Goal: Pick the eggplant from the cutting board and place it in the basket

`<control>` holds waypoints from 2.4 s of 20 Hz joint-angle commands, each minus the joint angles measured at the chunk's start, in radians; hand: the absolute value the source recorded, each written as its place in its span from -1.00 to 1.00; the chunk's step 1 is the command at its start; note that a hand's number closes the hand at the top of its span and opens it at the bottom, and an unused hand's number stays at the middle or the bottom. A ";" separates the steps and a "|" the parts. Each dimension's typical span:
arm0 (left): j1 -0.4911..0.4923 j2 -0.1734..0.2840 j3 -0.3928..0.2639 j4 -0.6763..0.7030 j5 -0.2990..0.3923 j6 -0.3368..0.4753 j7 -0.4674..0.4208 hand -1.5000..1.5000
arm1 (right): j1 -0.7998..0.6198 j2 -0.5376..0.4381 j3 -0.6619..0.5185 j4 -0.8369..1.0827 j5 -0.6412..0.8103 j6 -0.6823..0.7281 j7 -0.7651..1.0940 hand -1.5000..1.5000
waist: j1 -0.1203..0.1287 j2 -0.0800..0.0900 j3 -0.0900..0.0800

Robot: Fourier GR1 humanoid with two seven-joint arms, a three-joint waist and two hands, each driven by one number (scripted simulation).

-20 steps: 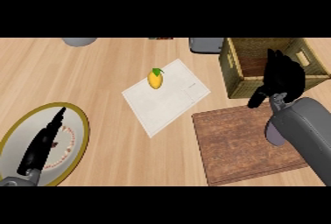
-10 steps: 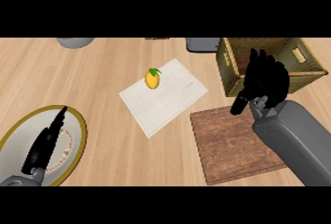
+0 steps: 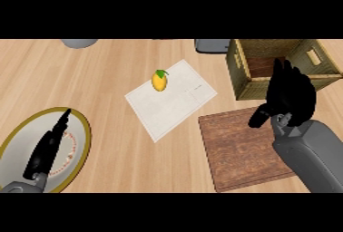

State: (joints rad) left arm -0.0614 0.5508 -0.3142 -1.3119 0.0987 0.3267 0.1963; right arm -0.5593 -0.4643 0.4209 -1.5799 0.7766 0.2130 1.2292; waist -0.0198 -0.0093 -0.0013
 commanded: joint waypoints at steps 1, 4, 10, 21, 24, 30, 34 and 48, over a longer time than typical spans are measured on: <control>0.004 -0.012 -0.006 -0.023 -0.017 0.006 0.032 0.00 | 0.079 0.026 0.009 -0.066 0.065 0.055 0.216 -1.00 | 0.005 0.002 0.001; 0.006 0.013 0.024 -0.020 -0.004 -0.025 0.030 0.00 | 0.085 -0.011 -0.067 -0.049 0.072 0.074 0.140 -1.00 | 0.014 0.006 0.001; -0.028 -0.028 0.032 0.054 -0.035 -0.038 -0.013 0.00 | 0.126 0.054 -0.079 -0.083 0.143 0.111 0.122 -1.00 | 0.009 0.007 0.000; -0.016 -0.052 0.042 0.013 -0.078 -0.050 0.010 0.00 | 0.117 0.170 -0.143 -0.014 0.258 0.159 0.072 -1.00 | 0.021 0.008 0.001; 0.022 -0.030 0.072 0.009 -0.071 -0.071 -0.022 0.00 | 0.147 0.212 -0.152 0.015 0.293 0.137 0.046 -1.00 | 0.025 0.008 0.001; -0.037 -0.026 0.114 0.021 -0.064 -0.117 0.012 0.00 | 0.226 0.245 -0.198 0.081 0.361 0.052 -0.029 -1.00 | 0.021 0.010 0.001; -0.007 -0.052 0.123 -0.002 -0.084 -0.113 0.007 0.00 | 0.261 0.245 -0.252 0.083 0.380 0.048 -0.077 -1.00 | 0.020 0.009 0.001; 0.028 -0.123 0.196 -0.019 -0.169 -0.171 0.007 0.00 | 0.291 0.303 -0.332 0.172 0.476 0.002 -0.159 -1.00 | 0.021 0.009 0.001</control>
State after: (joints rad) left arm -0.0343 0.4354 -0.1657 -1.3697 -0.0677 0.1926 0.2489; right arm -0.2695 -0.1918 0.0897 -1.3977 1.2265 0.1972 1.0027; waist 0.0021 -0.0003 0.0002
